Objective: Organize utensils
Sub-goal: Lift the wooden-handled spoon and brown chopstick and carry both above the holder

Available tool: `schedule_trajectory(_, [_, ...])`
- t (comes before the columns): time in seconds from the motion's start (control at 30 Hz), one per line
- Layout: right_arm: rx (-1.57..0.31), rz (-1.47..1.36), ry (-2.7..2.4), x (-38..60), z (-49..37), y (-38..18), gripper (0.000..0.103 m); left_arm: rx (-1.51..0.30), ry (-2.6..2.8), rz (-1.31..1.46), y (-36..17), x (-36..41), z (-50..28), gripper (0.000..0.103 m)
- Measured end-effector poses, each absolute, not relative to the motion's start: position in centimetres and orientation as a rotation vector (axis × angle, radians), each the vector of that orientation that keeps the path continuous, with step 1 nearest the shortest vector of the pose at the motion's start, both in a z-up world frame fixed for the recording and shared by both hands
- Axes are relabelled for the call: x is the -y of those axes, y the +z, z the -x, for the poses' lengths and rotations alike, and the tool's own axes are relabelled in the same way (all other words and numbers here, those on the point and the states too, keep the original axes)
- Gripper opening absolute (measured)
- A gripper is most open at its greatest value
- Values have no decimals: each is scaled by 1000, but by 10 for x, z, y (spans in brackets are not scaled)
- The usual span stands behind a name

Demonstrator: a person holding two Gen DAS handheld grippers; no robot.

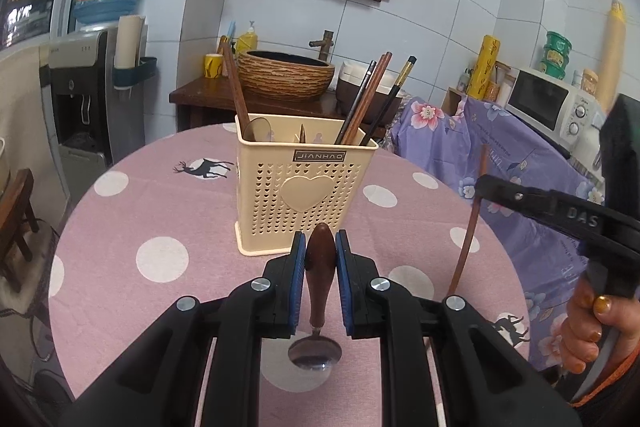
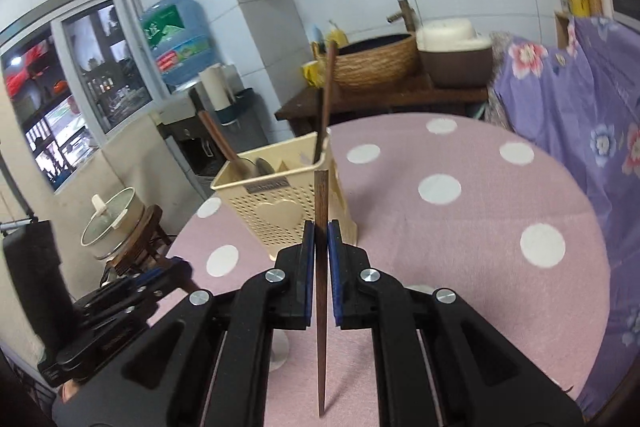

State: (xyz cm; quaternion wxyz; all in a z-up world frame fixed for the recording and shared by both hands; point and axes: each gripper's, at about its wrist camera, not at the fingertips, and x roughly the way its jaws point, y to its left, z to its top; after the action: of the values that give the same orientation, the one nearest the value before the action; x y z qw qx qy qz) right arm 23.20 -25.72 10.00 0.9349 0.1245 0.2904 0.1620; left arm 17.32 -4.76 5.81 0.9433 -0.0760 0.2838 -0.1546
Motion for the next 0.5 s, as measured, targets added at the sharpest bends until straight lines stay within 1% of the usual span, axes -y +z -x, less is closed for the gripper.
schedule_trajectory(0.27, [-581, -235, 348, 254, -221, 113, 8, -607, -305, 191, 58, 33, -179, 16])
schedule_trajectory(0.5, [-571, -218, 354, 250, -221, 124, 8, -589, -310, 187, 71, 27, -183, 16])
